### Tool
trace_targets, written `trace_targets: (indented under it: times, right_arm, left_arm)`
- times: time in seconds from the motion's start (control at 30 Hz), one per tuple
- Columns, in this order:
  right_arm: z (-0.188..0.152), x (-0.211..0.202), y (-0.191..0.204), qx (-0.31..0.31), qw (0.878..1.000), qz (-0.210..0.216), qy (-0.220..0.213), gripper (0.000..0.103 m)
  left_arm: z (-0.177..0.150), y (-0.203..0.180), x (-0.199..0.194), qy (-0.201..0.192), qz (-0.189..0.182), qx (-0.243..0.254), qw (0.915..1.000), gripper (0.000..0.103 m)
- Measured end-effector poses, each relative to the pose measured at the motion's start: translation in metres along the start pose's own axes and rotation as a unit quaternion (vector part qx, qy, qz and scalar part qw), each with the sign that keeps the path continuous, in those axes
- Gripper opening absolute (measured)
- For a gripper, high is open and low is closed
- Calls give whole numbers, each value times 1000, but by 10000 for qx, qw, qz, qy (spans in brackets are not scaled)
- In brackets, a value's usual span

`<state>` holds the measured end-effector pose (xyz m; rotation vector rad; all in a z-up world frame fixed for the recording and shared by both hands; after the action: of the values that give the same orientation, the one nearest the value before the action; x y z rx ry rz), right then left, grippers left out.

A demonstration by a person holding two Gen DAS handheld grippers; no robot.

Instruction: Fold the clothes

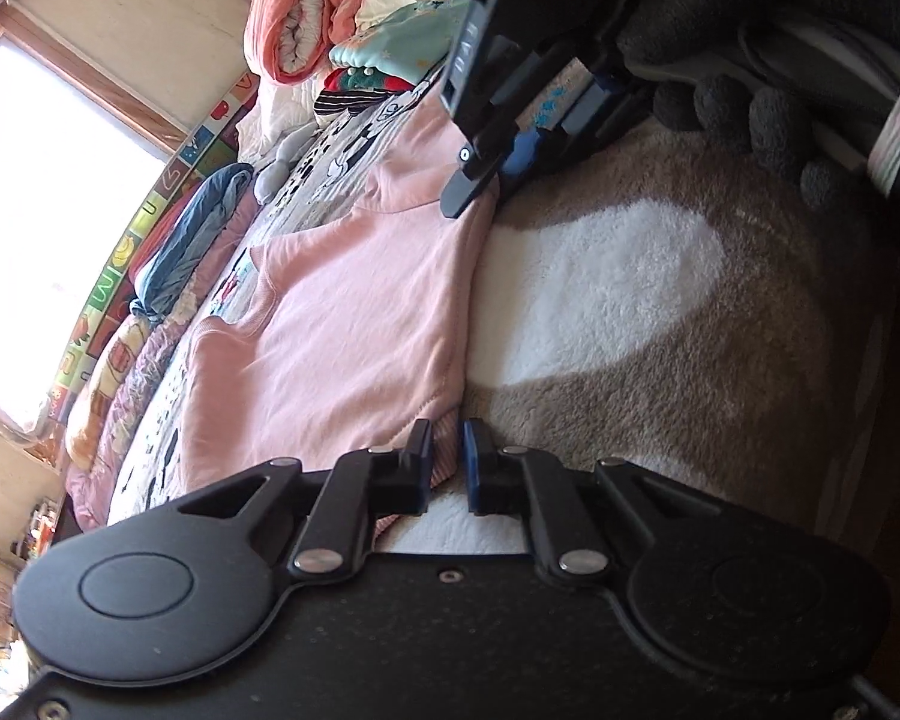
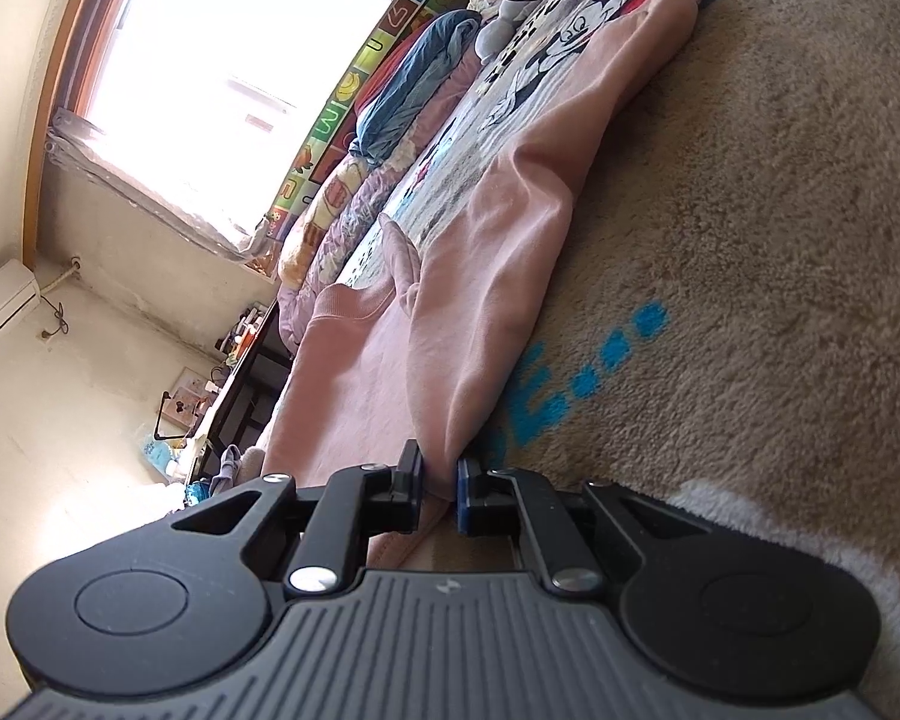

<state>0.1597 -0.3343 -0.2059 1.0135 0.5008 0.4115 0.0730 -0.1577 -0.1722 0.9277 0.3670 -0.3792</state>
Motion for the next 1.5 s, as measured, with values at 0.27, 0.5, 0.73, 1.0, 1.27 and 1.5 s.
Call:
trace_targets:
  times: [0.27,0.5,0.73,1.0,1.27,1.5]
  right_arm:
    - [-2,-1,-3,-97,9999,11,-55,9]
    - [1,-5,-4,177,9996,188,-113,11]
    - [14,-4,-11,643,9965,218,-485,16]
    - [19,1,-11,91,9979,-430,-470,0]
    - [32,-13,-22,618,9929,-77,-1013,14]
    - [63,-11,-37,760,9878,-302,-1325,20]
  left_arm:
    - [24,19,32,-145,-53,-1485,9888,6]
    - [21,-18,39,-163,267,-600,9977,4]
    - [18,-13,41,-147,123,-838,9963,4]
    - [17,-13,39,-152,130,-843,9962,4]
    - [15,-12,38,-155,80,-896,9958,4]
    - [14,-12,38,-173,84,-916,9956,4]
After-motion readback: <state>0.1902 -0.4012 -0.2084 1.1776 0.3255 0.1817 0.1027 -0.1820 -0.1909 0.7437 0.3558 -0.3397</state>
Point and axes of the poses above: each gripper's, at about its wrist camera, not at the fingertips, and x roughly the way its jaws point, y to its left, z to its top, the point moved 5 cm from there along x, roughly the way its jaws point, and after that the axes turned 6 degrees about z, right-handed, at the moved point
